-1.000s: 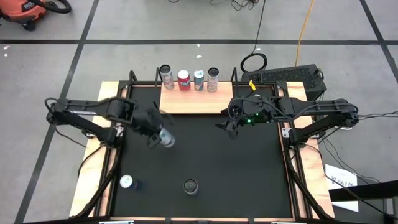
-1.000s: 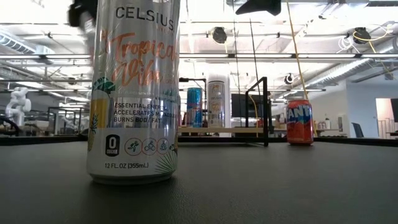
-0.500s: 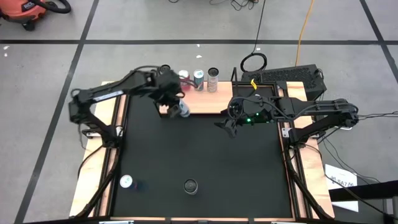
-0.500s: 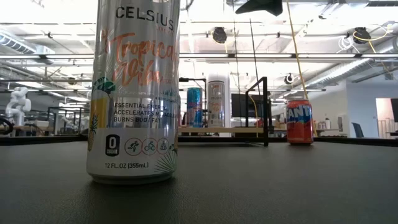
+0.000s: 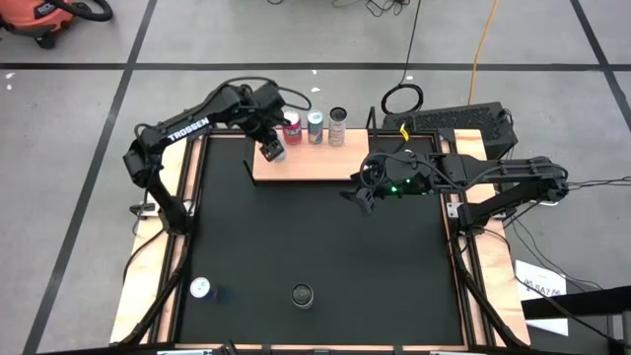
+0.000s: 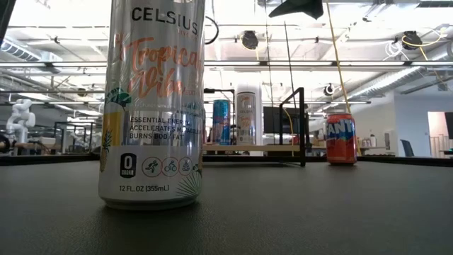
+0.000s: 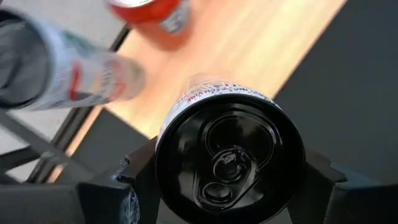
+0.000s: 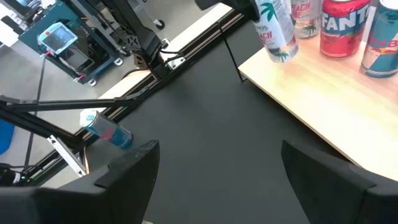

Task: Place canned beverage on shelf
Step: Put the white-pink soda can aligned with the other white-pink soda cans on the shelf, then put the red soda can aligned with the other red soda cans on the shelf

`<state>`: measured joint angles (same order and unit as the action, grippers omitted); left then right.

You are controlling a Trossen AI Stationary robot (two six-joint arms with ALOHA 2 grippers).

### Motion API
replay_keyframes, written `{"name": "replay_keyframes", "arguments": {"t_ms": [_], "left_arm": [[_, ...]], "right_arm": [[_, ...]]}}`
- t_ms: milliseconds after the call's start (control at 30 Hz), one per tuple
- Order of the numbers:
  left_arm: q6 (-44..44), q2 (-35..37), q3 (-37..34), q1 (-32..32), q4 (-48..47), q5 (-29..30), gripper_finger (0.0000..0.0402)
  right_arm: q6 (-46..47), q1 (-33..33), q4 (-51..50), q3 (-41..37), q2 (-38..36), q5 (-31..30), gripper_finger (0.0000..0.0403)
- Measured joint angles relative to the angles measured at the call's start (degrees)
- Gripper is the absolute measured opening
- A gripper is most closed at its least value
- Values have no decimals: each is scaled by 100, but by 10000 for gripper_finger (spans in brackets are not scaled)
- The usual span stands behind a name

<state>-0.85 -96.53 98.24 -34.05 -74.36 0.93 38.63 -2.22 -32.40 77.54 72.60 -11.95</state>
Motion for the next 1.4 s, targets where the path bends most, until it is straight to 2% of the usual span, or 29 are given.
{"name": "replay_keyframes", "arguments": {"t_ms": [267, 700, 1133, 1400], "left_arm": [[440, -202, -2, -413, -38, 127, 246], [583, -650, 20, -535, -103, 55, 250], [418, -697, 29, -692, -310, 13, 347], [374, -551, 843, -639, -812, 87, 359]], "right_arm": [[16, 76, 2, 0, 0, -3, 325], [-23, 151, -13, 0, 0, -1, 325], [-268, 385, -105, 0, -3, 18, 325], [-458, 920, -1398, 4, -211, 6, 325]]}}
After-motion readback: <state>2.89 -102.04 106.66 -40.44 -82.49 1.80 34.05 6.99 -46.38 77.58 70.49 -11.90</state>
